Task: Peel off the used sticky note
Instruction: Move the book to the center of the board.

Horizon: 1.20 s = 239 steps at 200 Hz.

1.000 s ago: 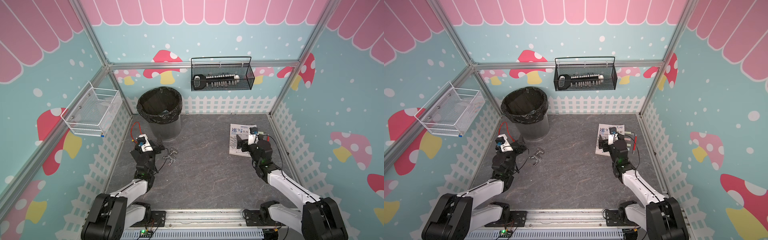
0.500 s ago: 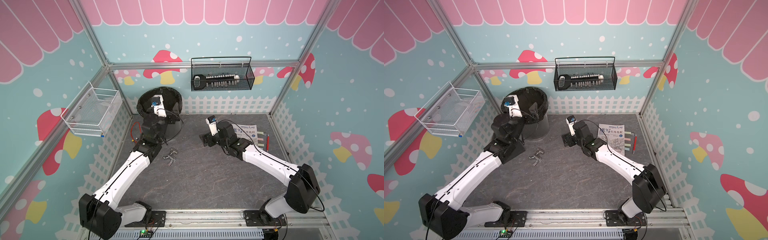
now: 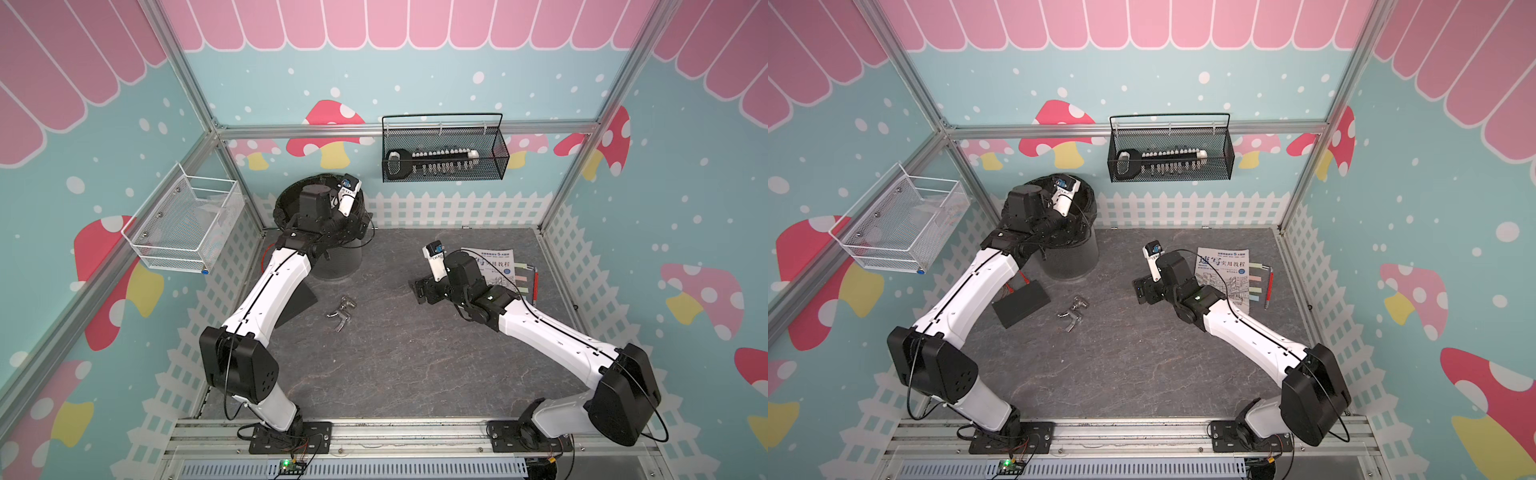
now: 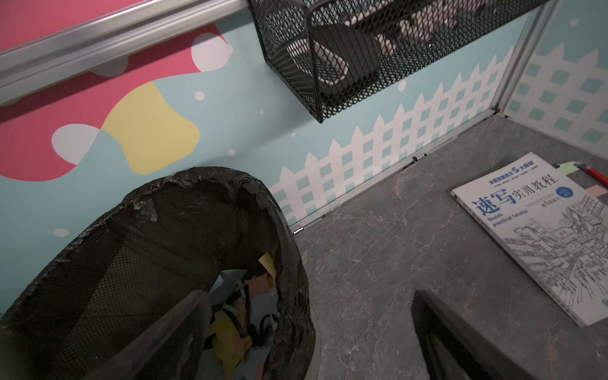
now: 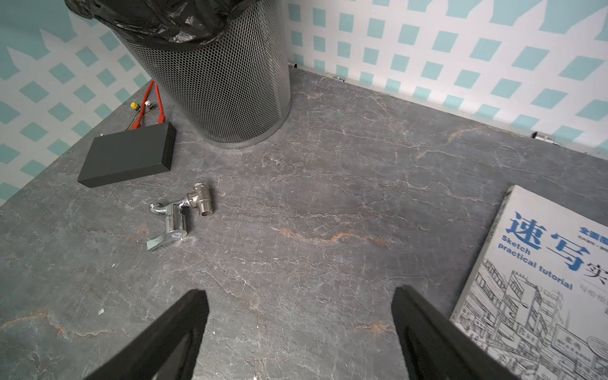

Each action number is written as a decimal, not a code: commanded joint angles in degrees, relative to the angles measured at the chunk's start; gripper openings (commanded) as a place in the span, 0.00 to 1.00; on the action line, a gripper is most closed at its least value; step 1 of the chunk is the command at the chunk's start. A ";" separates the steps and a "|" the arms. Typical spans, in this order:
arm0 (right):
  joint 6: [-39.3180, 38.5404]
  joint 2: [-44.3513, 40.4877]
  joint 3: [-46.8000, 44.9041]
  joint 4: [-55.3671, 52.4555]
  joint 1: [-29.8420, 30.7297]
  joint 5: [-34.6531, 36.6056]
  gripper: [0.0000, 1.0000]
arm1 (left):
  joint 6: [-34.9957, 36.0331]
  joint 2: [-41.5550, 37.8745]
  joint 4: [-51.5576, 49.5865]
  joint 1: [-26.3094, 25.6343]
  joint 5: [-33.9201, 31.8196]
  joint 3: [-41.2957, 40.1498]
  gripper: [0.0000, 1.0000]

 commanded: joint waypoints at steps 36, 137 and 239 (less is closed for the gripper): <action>0.74 -1.06 -3.67 0.46 -0.80 0.67 0.94 | 8.86 7.52 -6.85 -0.09 -3.77 6.29 0.99; 1.10 1.34 -5.11 1.10 -0.99 0.59 0.94 | 13.68 16.65 -12.15 -1.35 -14.49 15.61 0.17; 1.44 -2.39 -6.61 0.70 -1.06 0.98 0.94 | 14.57 7.72 -14.42 -9.39 -19.17 10.95 0.00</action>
